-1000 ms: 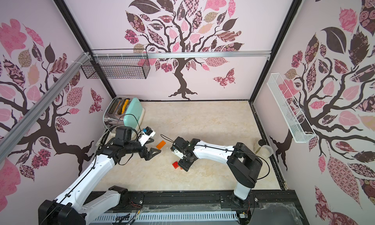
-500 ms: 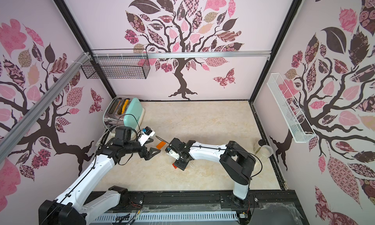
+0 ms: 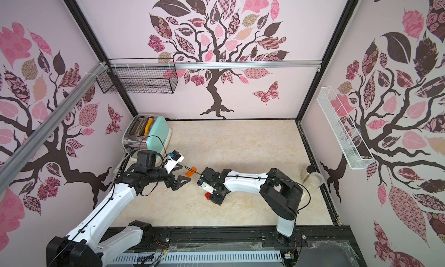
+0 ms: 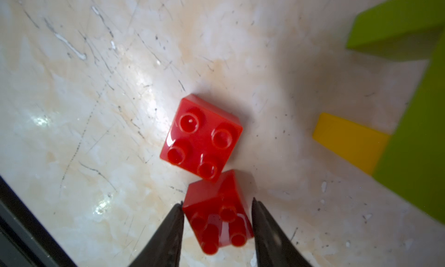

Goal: Assemble a giraffe with lego
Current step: Pick up the lego brick from the center of the board, then assemble the lego brick with the lego brick.

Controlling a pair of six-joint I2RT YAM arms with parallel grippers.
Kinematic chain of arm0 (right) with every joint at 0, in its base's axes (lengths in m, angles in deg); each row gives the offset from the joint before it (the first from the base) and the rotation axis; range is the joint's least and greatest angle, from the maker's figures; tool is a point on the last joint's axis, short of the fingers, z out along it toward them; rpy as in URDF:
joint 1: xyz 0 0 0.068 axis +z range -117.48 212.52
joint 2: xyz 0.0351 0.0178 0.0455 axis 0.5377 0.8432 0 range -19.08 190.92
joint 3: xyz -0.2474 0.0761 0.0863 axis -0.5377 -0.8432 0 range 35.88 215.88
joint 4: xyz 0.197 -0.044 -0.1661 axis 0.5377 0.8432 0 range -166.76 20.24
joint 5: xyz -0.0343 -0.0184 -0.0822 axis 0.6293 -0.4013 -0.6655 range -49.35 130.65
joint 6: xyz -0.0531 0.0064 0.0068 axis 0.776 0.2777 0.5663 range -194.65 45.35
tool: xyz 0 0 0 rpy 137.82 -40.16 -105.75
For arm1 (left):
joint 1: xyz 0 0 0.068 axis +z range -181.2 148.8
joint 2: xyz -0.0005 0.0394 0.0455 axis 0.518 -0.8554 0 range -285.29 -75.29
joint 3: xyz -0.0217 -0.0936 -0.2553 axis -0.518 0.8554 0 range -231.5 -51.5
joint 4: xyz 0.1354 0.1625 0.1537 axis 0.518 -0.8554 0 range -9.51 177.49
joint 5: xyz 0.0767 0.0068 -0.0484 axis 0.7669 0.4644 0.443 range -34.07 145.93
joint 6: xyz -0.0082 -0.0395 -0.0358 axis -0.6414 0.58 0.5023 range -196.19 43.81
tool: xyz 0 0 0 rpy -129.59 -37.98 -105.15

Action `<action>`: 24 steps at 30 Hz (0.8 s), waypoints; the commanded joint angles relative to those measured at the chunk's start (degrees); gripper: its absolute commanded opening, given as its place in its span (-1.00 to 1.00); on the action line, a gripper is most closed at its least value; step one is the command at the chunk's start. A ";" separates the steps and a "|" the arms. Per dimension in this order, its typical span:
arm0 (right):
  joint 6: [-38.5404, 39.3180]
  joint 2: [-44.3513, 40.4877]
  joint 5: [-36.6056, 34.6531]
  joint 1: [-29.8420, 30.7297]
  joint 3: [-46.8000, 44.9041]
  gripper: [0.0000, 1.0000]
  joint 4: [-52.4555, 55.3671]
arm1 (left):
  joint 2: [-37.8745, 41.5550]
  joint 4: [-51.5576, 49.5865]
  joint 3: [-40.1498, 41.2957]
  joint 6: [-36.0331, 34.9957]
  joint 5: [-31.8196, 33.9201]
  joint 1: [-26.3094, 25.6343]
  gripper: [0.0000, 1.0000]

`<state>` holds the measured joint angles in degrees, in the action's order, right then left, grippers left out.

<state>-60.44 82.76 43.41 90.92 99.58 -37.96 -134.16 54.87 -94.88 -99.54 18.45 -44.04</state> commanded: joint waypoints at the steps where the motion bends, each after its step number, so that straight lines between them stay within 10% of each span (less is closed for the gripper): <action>1: -0.32 -1.09 -0.18 0.50 0.35 -0.12 1.14 | -0.08 -0.55 -0.49 -0.10 -0.23 0.24 0.96; 16: -2.50 -8.76 -0.42 0.46 5.70 -0.60 9.52 | -0.66 -0.03 0.05 -0.70 -0.38 0.22 0.96; 24: -3.62 -6.37 -5.92 -1.91 24.21 -0.65 23.70 | -0.52 1.28 0.62 -0.10 1.21 0.35 0.96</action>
<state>-63.43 75.96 40.42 89.95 118.90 -21.04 -134.49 55.09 -94.72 -99.69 18.65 -43.98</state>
